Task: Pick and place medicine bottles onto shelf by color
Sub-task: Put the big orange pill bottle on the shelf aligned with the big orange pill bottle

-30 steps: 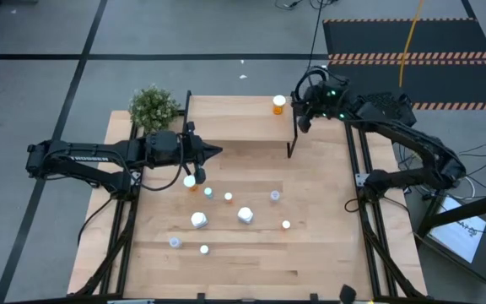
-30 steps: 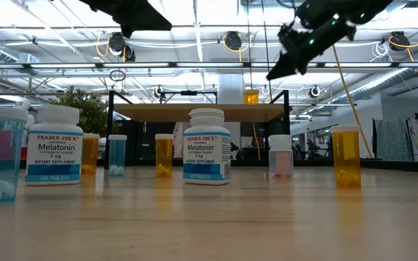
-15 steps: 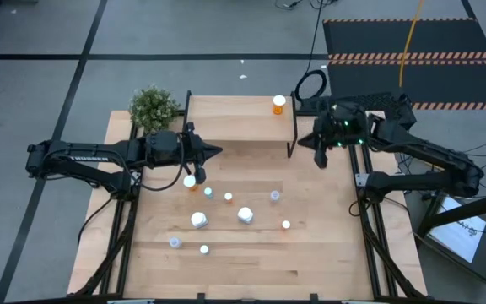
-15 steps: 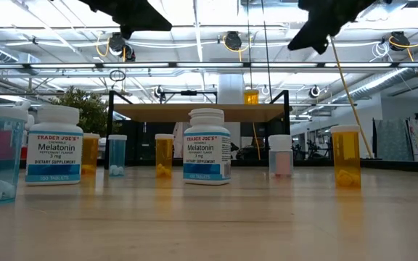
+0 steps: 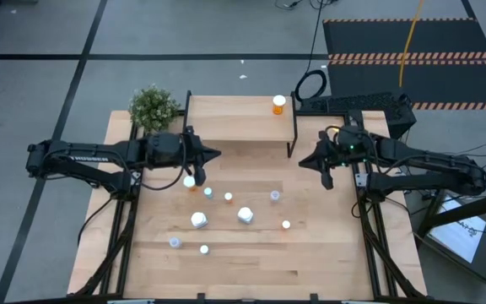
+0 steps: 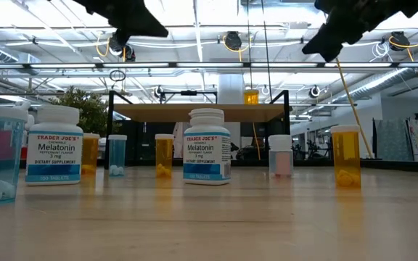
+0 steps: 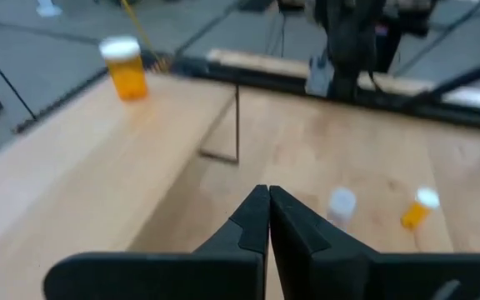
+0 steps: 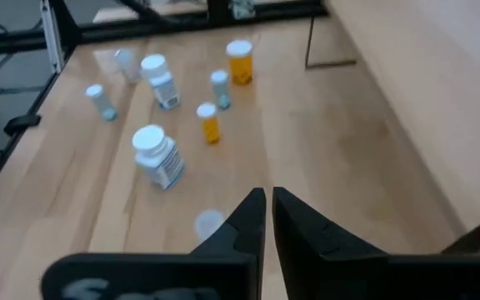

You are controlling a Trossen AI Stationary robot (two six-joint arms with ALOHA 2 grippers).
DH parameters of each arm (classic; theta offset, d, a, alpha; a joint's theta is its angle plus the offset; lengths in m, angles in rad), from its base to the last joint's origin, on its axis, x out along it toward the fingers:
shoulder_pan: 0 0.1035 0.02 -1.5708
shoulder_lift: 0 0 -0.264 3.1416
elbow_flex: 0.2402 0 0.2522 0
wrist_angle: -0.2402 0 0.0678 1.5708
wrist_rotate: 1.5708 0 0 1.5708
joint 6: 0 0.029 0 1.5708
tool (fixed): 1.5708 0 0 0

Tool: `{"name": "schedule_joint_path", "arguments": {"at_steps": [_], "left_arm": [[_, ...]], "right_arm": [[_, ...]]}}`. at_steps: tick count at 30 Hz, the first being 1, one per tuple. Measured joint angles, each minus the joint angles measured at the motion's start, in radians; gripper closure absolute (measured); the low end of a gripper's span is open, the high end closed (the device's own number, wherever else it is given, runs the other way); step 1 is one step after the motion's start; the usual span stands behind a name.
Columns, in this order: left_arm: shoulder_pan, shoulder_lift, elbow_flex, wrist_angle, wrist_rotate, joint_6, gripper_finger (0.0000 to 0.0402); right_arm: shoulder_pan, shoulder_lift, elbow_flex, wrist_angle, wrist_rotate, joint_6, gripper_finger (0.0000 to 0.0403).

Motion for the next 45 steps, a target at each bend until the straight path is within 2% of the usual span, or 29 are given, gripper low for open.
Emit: {"name": "schedule_joint_path", "arguments": {"at_steps": [6,15,18,26,31,39,45], "left_arm": [[-0.013,0.0,0.0,-0.081,0.002,-0.009,0.0387],[-0.027,0.0,0.0,-0.09,0.001,-0.071,0.0374],[-0.063,0.0,0.0,-0.107,0.0,-0.09,0.0342],[-0.181,0.007,-0.001,-0.197,-0.028,-0.197,0.0221],[-0.24,0.016,-0.001,-0.27,-0.058,-0.291,0.0185],[-0.333,0.016,0.008,-0.295,-0.079,-0.35,0.0196],[-0.361,0.044,0.12,-0.431,-0.081,-0.357,0.0214]], "right_arm": [[-0.006,0.01,-0.004,0.058,0.0,-0.01,0.0385],[-0.007,0.009,-0.004,0.068,0.0,-0.036,0.0385],[-0.007,0.009,-0.004,0.064,0.0,-0.047,0.0385],[-0.007,0.009,-0.004,0.076,0.0,-0.077,0.0385],[-0.004,0.009,-0.004,0.086,-0.001,-0.063,0.0385],[-0.003,0.009,-0.004,0.087,-0.005,0.01,0.0385],[-0.003,0.009,-0.004,0.086,-0.005,0.039,0.0385]]}}
